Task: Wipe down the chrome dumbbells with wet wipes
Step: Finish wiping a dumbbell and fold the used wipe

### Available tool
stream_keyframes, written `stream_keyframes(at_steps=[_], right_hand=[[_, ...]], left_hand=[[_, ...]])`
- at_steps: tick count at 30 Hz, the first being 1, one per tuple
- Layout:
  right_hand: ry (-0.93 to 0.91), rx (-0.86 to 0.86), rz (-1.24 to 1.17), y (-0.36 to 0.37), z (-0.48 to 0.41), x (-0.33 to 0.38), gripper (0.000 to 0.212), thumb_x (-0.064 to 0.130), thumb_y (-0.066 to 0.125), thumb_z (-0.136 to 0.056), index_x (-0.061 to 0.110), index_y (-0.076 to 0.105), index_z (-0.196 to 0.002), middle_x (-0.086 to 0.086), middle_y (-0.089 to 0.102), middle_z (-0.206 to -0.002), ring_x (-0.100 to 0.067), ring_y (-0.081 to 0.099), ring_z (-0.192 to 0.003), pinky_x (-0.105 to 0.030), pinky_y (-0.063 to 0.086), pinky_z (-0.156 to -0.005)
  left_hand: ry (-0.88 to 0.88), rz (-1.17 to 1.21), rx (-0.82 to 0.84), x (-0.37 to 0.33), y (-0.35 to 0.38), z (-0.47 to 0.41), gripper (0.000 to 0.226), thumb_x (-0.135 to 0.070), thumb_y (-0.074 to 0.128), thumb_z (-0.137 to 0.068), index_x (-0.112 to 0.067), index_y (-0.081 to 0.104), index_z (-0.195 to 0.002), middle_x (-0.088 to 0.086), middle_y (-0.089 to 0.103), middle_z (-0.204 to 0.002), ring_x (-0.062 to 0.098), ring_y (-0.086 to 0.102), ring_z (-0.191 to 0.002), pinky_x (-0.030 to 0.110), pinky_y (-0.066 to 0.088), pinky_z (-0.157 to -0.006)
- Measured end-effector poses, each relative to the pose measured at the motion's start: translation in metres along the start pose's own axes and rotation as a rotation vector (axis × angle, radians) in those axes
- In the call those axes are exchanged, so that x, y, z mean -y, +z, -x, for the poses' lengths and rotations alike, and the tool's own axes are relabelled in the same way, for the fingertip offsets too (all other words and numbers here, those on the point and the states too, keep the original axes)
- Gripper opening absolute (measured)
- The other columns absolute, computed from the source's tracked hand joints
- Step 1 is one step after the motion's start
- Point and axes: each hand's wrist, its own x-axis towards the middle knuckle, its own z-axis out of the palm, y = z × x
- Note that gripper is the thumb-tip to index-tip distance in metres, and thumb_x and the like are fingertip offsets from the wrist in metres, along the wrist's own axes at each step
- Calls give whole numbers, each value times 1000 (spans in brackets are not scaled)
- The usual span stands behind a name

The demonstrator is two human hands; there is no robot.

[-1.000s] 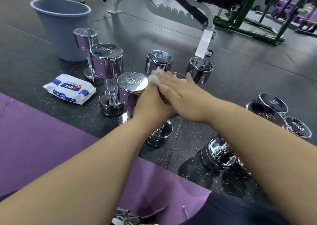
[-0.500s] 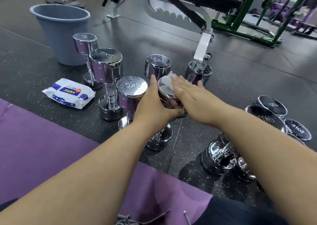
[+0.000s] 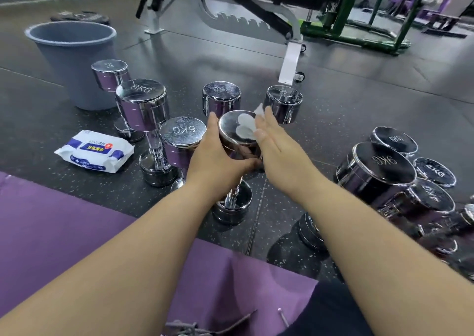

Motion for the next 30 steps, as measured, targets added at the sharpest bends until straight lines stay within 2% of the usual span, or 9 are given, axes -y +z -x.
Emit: stream_keyframes(at_steps=[2,5,9,12,18,22,25,28,30], right_hand=[[56,-107,-266,17,10,-11,49,34,34,-106,31,26,-154,21,22,-156,5,21,-142,-11,10,-112],[227,-115,-593,33,7,-26,40,49,37,-100,37,53,-134,11,62,-131,-12,55,-121,-39,37,-110],[404,-129,-1027,26,-13,-21,55,57,33,-101,23,53,-139,-1,67,-127,-22,64,-116,-40,52,-97],[411,-151,-1047,24,-17,-20,38,41,42,-104,18,64,-124,-2,76,-100,-19,73,-84,-28,58,-65],[398,-247,-1051,11,9,-24,28,21,41,-100,18,67,-91,1,71,-76,-15,65,-67,-27,54,-63],[453,-296,-1012,-4,30,-23,29,20,40,-98,20,60,-77,3,64,-70,-18,59,-68,-35,52,-70],[434,-271,-939,-11,31,-19,32,26,38,-101,17,66,-90,-6,68,-81,-25,63,-74,-43,53,-76],[348,-229,-821,12,31,-8,53,46,27,-103,9,62,-119,-17,70,-97,-31,66,-83,-42,49,-75],[281,-216,-686,43,40,-2,78,76,22,-90,27,42,-147,-2,59,-137,-17,56,-123,-44,44,-101]], left_hand=[[-18,137,30,0,-1,0,129,-33,89,-51,-28,15,-156,-13,52,-139,0,51,-118,26,41,-104],[-135,550,61,-6,-5,-3,95,-35,72,-57,-26,38,-146,-3,64,-115,8,65,-81,32,54,-73],[-293,642,58,-17,1,-11,36,-53,50,-92,-30,61,-118,6,74,-104,28,69,-91,50,55,-85],[-242,523,39,-14,7,-16,8,-42,54,-96,-48,53,-102,-14,67,-100,18,68,-93,29,54,-68],[-150,516,135,-18,16,-8,16,-30,48,-100,-32,62,-108,-25,63,-57,-5,61,-56,20,52,-56],[-149,491,188,-24,30,-1,21,-26,45,-102,-27,66,-101,-22,71,-75,-10,62,-62,15,48,-50],[-173,446,137,-29,32,-2,28,-32,46,-99,-26,70,-111,-5,74,-98,10,66,-76,22,48,-57],[-238,476,107,-35,24,-6,36,-34,44,-99,-29,75,-81,-1,72,-72,16,64,-55,23,48,-49],[-307,523,85,-36,16,-9,42,-39,42,-100,-25,73,-76,-3,67,-56,15,59,-43,20,45,-45]])
